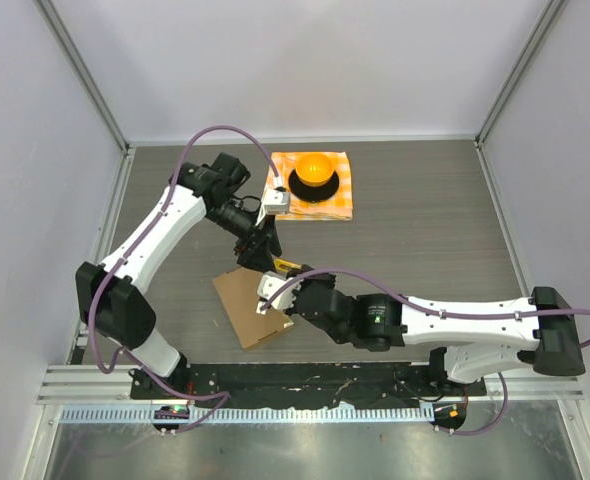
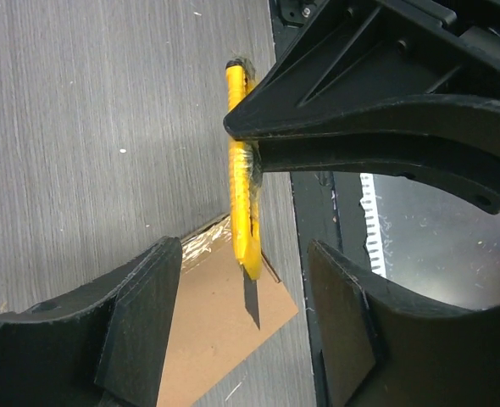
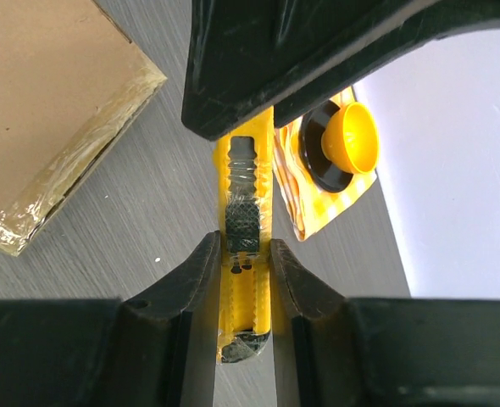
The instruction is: Unpack the express box
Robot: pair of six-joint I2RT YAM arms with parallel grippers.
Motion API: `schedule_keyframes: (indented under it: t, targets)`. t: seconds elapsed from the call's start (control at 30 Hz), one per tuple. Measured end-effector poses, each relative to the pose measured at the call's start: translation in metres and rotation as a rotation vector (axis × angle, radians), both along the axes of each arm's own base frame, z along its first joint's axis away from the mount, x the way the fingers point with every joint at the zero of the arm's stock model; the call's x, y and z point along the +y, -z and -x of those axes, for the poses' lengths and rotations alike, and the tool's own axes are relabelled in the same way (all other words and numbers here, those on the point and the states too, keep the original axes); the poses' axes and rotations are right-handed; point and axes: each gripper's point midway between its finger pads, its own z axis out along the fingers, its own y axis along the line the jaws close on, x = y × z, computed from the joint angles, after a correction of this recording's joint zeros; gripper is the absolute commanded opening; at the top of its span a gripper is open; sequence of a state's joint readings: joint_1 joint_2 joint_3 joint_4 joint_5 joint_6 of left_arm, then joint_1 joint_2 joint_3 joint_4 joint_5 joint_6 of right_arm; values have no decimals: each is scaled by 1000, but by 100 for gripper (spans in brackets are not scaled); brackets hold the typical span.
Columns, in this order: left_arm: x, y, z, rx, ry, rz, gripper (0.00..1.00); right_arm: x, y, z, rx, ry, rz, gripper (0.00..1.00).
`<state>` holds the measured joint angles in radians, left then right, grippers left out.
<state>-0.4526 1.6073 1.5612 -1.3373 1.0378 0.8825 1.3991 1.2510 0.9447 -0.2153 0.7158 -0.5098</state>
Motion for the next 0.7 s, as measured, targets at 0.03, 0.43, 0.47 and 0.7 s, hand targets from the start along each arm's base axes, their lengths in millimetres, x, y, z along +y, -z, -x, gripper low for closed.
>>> schedule_keyframes:
  t: [0.03, 0.43, 0.47, 0.7]
  targets:
    - [-1, 1, 1, -2, 4, -4, 63, 0, -1, 0, -5, -2, 6, 1]
    - [-5, 12, 5, -26, 45, -59, 0, 6, -16, -3, -44, -13, 17, 1]
    - [-5, 13, 6, -12, 43, -62, 0, 7, -15, -2, -45, -15, 20, 1]
    - [-5, 14, 4, -17, 46, -63, 0, 6, -14, -1, -37, 5, 7, 54]
